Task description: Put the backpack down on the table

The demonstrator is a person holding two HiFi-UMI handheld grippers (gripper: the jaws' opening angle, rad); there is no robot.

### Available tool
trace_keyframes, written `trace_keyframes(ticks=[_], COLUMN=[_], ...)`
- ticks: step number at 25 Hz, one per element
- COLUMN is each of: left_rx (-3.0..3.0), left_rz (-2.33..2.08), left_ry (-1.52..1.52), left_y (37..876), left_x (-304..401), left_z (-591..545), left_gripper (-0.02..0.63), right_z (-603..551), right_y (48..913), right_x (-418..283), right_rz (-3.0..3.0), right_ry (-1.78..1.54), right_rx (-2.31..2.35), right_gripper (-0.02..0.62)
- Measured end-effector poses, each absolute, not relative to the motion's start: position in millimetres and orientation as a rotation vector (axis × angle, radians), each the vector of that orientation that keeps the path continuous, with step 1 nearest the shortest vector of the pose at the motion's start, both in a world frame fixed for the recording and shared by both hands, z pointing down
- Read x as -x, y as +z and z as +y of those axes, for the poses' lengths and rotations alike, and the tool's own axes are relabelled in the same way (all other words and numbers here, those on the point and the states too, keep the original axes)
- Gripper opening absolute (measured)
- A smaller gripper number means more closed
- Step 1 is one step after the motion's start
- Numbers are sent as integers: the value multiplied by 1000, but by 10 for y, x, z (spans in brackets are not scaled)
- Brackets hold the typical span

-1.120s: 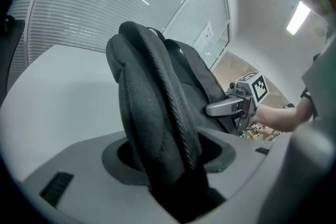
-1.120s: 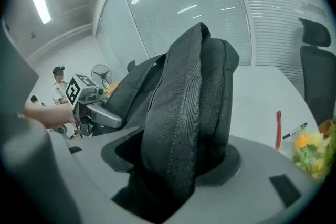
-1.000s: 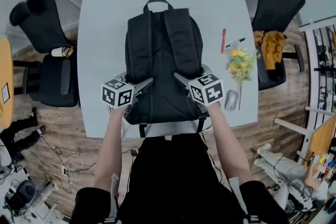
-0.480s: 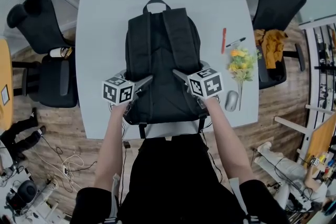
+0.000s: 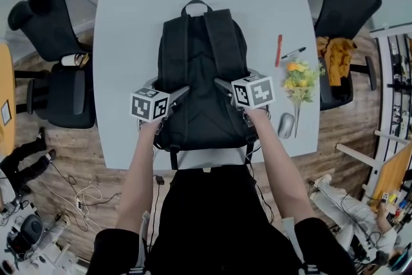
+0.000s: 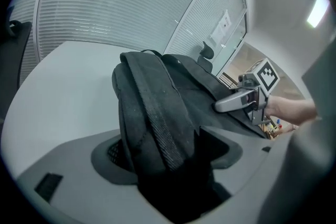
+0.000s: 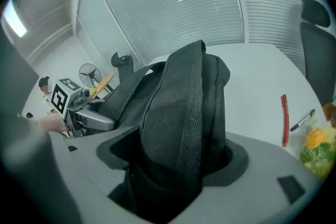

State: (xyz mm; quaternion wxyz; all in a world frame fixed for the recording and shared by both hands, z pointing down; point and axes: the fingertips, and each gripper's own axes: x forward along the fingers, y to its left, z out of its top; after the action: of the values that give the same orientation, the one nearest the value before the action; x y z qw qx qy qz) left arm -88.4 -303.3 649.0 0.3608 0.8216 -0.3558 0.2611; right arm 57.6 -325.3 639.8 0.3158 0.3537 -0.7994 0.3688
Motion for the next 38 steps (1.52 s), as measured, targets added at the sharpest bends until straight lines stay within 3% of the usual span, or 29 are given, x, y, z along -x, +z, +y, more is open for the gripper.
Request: trace_keyframes(ticks=[22,38], left_rx=[-2078,-2133], left_rz=[-973,-1089], left_ry=[703,611], left_y=[6494,6007], left_x=[977,1176], left_z=[-3110,-3000], left_gripper=[433,436], right_z=[-3315,-3173], right_y=[6389,5841], right_x=[-628,-885], right_rz=[-2023,-2030], right_ry=[980,788], right_rx=[-943,-1121], right_gripper=[419,419])
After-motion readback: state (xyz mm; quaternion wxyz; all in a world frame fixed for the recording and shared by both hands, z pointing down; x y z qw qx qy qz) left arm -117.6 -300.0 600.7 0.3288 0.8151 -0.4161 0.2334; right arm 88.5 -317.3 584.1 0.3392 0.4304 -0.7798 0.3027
